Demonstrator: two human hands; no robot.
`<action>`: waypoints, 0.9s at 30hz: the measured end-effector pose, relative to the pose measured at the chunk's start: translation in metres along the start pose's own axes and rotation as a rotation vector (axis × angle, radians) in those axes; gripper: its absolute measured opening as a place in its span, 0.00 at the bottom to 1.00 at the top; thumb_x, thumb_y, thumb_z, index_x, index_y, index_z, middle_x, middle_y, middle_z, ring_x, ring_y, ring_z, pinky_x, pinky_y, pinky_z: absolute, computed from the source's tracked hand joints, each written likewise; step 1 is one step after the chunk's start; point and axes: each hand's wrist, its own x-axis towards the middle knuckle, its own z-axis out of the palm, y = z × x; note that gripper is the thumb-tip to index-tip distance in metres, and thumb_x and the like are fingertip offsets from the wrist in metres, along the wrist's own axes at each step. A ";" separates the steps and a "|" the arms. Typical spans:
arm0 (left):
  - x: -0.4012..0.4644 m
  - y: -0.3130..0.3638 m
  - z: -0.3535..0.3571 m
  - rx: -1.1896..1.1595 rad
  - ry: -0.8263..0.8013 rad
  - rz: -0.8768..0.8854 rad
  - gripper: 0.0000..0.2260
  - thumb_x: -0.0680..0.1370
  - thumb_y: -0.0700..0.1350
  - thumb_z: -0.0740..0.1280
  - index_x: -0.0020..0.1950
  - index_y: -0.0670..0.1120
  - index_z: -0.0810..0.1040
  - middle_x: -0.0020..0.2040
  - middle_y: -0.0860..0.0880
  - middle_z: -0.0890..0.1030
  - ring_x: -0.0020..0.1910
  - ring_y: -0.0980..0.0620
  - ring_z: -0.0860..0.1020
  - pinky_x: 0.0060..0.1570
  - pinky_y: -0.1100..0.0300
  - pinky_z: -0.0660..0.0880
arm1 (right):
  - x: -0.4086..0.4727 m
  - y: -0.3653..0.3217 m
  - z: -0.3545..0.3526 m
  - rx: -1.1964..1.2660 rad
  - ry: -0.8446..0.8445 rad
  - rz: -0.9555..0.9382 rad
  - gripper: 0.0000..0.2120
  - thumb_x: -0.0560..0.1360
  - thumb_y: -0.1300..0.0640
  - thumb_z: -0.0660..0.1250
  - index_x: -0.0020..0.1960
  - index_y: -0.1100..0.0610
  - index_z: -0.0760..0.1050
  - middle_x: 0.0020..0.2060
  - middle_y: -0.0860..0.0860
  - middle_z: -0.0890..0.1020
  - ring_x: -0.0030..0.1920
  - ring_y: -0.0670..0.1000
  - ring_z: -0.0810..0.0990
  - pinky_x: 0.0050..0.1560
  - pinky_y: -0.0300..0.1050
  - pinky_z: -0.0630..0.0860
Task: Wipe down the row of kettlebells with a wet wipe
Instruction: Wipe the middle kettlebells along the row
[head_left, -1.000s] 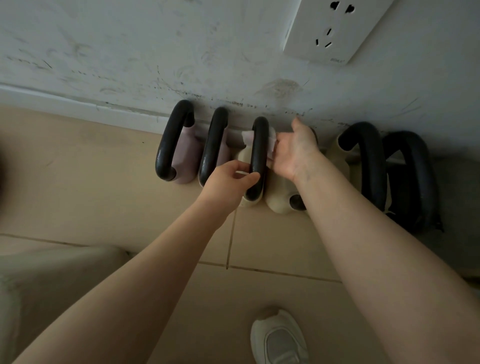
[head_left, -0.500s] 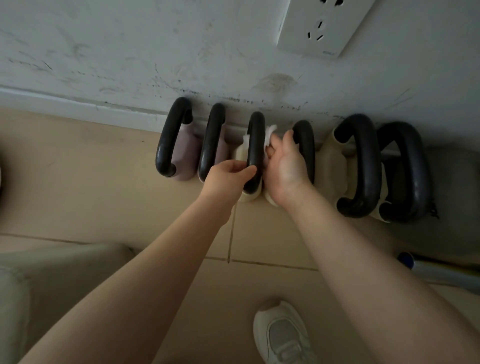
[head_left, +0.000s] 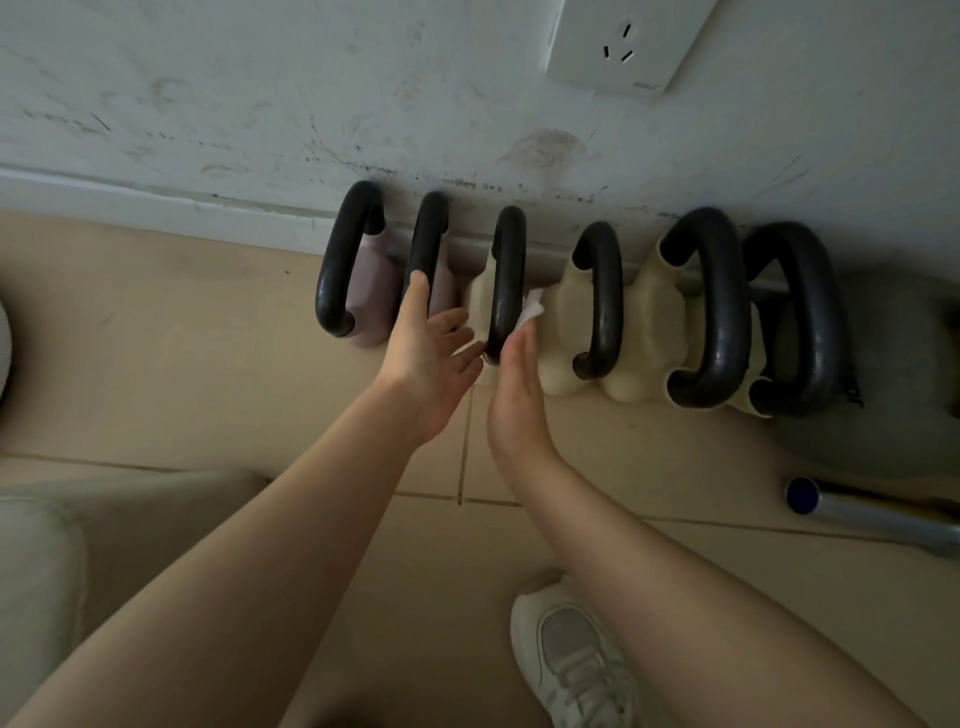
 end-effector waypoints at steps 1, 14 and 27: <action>0.000 -0.001 -0.003 0.013 0.004 0.005 0.35 0.77 0.64 0.50 0.74 0.40 0.59 0.75 0.39 0.61 0.73 0.43 0.62 0.73 0.48 0.57 | 0.002 -0.001 -0.002 0.001 -0.002 0.005 0.23 0.82 0.49 0.44 0.76 0.49 0.43 0.75 0.42 0.50 0.72 0.35 0.50 0.66 0.28 0.50; 0.002 -0.012 -0.007 0.193 -0.015 0.065 0.35 0.78 0.63 0.48 0.72 0.36 0.63 0.72 0.40 0.67 0.71 0.48 0.66 0.73 0.54 0.55 | -0.014 0.002 -0.002 0.168 -0.056 0.174 0.27 0.80 0.41 0.44 0.76 0.48 0.48 0.76 0.44 0.54 0.69 0.37 0.53 0.65 0.37 0.52; -0.002 -0.005 -0.005 0.247 -0.122 0.066 0.31 0.76 0.66 0.49 0.64 0.45 0.75 0.66 0.45 0.75 0.69 0.47 0.69 0.73 0.48 0.56 | -0.003 0.021 -0.015 -1.088 -0.009 -0.383 0.30 0.78 0.45 0.44 0.76 0.55 0.45 0.76 0.50 0.41 0.76 0.53 0.45 0.74 0.47 0.51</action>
